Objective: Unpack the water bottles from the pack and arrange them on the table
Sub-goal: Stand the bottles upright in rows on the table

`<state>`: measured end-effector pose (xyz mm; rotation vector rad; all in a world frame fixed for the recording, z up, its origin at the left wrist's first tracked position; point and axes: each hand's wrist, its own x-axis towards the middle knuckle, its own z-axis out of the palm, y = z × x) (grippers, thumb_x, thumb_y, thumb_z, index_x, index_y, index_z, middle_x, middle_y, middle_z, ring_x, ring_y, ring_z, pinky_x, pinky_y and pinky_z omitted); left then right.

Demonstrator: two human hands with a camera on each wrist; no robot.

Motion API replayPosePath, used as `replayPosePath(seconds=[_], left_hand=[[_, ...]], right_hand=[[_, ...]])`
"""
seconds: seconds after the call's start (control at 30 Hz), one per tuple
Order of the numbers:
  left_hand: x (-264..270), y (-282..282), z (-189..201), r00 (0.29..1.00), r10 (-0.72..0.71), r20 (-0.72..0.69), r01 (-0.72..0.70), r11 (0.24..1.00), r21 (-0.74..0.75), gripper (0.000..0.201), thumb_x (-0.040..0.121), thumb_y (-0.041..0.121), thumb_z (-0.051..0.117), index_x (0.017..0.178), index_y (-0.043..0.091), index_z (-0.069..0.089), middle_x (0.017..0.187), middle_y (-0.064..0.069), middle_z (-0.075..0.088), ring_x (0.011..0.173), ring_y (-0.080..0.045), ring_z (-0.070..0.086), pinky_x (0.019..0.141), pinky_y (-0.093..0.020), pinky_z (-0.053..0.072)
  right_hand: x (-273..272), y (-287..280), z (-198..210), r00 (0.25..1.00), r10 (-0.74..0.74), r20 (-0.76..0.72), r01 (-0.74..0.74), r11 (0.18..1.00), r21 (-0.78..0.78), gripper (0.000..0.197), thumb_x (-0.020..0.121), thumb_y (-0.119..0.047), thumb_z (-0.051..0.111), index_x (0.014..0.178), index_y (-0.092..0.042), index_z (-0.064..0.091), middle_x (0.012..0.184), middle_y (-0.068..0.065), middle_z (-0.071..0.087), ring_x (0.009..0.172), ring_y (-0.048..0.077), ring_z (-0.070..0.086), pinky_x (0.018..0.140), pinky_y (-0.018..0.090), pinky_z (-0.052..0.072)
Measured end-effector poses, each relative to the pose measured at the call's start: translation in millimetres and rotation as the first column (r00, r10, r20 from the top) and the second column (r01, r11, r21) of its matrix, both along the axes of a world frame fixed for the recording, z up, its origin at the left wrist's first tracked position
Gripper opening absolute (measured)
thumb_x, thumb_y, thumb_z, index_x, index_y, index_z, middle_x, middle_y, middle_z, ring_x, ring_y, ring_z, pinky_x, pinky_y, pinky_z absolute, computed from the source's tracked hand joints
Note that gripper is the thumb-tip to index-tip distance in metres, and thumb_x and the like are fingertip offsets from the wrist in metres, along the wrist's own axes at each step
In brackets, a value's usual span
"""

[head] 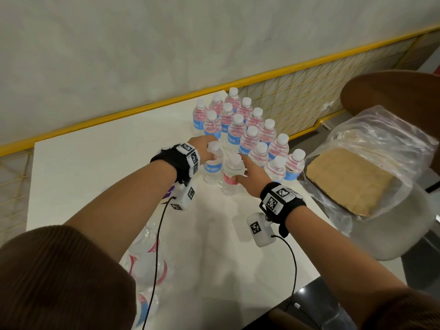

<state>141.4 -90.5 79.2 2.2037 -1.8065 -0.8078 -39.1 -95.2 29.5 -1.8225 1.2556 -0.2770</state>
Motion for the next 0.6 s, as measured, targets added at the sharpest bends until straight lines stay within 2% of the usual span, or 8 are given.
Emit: replayPosePath(seconds=[0.07,0.2,0.3,0.4,0.5,0.6], left_hand=[[2.1,-5.2,-2.9,1.0,0.024,-0.003,-0.024,0.999,-0.027,0.044,0.088,0.017,0.063,0.13,0.01,0.049,0.129,-0.014,0.055,0.118,-0.033,0.052,0.095,-0.033,0.04],[6.6,-12.7,-8.9,0.998,0.048,-0.04,-0.05,0.997,-0.052,0.046,0.088,0.018,0.064,0.131,0.016,0.047,0.128,-0.012,0.056,0.116,-0.033,0.053,0.093,-0.03,0.041],[6.7,-18.0,-10.1,0.999,0.034,-0.039,-0.036,0.998,-0.047,0.044,0.089,0.018,0.062,0.13,0.015,0.048,0.127,-0.012,0.057,0.114,-0.033,0.054,0.092,-0.032,0.042],[4.3,-21.3,-10.5,0.999,0.027,-0.022,-0.028,0.999,-0.045,0.039,0.091,0.02,0.059,0.128,0.015,0.048,0.125,-0.014,0.057,0.111,-0.034,0.055,0.089,-0.033,0.042],[3.7,-21.2,-12.2,1.0,0.02,-0.003,-0.02,0.999,-0.043,0.04,0.091,0.018,0.058,0.129,0.014,0.046,0.124,-0.015,0.057,0.11,-0.035,0.055,0.089,-0.035,0.044],[8.0,-19.0,-14.1,0.999,0.037,-0.017,-0.038,0.998,-0.047,0.043,0.089,0.017,0.06,0.13,0.017,0.046,0.125,-0.014,0.058,0.11,-0.035,0.055,0.091,-0.036,0.044]], right_hand=[[4.9,-6.9,4.5,0.999,0.024,-0.045,-0.025,1.0,-0.017,0.066,0.086,-0.02,0.061,0.143,-0.023,0.029,0.137,0.005,0.051,0.123,0.026,0.051,0.101,0.04,0.044],[7.2,-20.8,21.2,0.985,0.111,-0.133,-0.129,0.983,-0.131,0.07,0.085,-0.007,0.059,0.145,-0.026,0.029,0.141,0.01,0.045,0.123,0.028,0.049,0.098,0.034,0.043],[10.9,-31.9,35.1,0.943,0.204,-0.262,-0.26,0.945,-0.198,0.055,0.089,0.001,0.047,0.138,-0.025,0.045,0.135,0.011,0.052,0.12,0.027,0.051,0.094,0.03,0.041],[20.4,-39.3,44.4,0.91,0.223,-0.349,-0.308,0.928,-0.211,0.042,0.091,-0.005,0.05,0.131,-0.016,0.052,0.128,0.013,0.057,0.116,0.03,0.053,0.092,0.033,0.042],[28.8,-41.4,46.2,0.924,0.166,-0.344,-0.249,0.945,-0.214,0.039,0.087,-0.014,0.06,0.126,-0.014,0.054,0.119,0.014,0.061,0.11,0.03,0.056,0.088,0.035,0.046],[34.0,-40.8,45.4,0.929,0.131,-0.346,-0.213,0.954,-0.212,0.04,0.086,-0.019,0.063,0.124,-0.012,0.053,0.118,0.013,0.06,0.11,0.03,0.056,0.086,0.035,0.047]])
